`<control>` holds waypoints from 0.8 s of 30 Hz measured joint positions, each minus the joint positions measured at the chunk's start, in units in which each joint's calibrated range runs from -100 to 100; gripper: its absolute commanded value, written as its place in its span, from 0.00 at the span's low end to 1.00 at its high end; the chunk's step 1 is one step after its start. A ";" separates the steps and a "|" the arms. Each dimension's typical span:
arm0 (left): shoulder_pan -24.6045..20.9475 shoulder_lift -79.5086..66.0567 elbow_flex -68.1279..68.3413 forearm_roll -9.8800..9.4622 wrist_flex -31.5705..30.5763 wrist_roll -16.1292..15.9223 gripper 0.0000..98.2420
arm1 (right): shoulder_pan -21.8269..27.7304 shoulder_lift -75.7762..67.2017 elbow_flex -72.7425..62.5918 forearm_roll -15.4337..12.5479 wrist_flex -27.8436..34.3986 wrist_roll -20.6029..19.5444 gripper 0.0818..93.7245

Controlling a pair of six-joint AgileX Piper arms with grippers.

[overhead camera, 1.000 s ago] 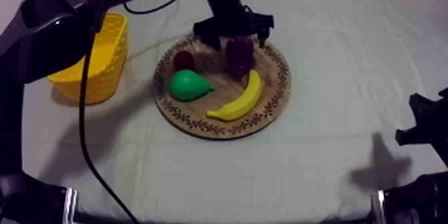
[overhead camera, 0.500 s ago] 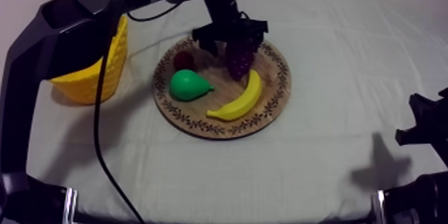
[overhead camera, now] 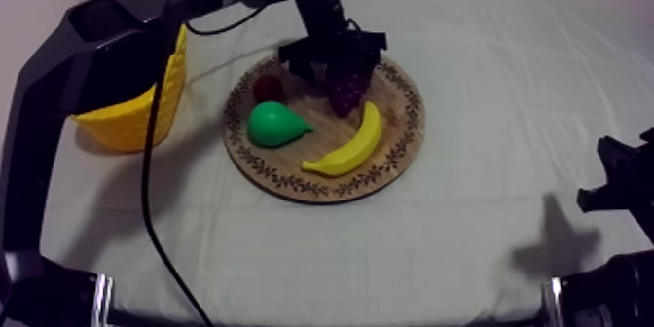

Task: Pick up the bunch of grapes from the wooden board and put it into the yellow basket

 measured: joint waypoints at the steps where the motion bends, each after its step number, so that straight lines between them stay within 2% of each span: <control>1: -0.04 0.00 0.07 0.09 0.00 0.00 0.82 | 0.00 0.00 0.00 0.00 0.00 0.00 0.00; 5: -0.04 0.00 0.39 0.00 -0.08 0.16 0.74 | 0.00 0.00 0.00 0.00 0.00 0.00 0.00; 12: -0.07 -0.27 0.37 -0.16 -0.22 0.23 0.50 | 0.00 0.00 0.00 0.00 0.00 0.00 0.00; 16: 0.00 -0.62 0.37 -0.16 -0.73 -0.07 0.46 | 0.00 0.00 0.00 0.00 0.00 0.00 0.00; 24: 0.07 -1.80 2.10 -0.16 -2.80 -0.76 0.46 | 0.00 0.00 0.00 0.00 0.00 0.00 0.00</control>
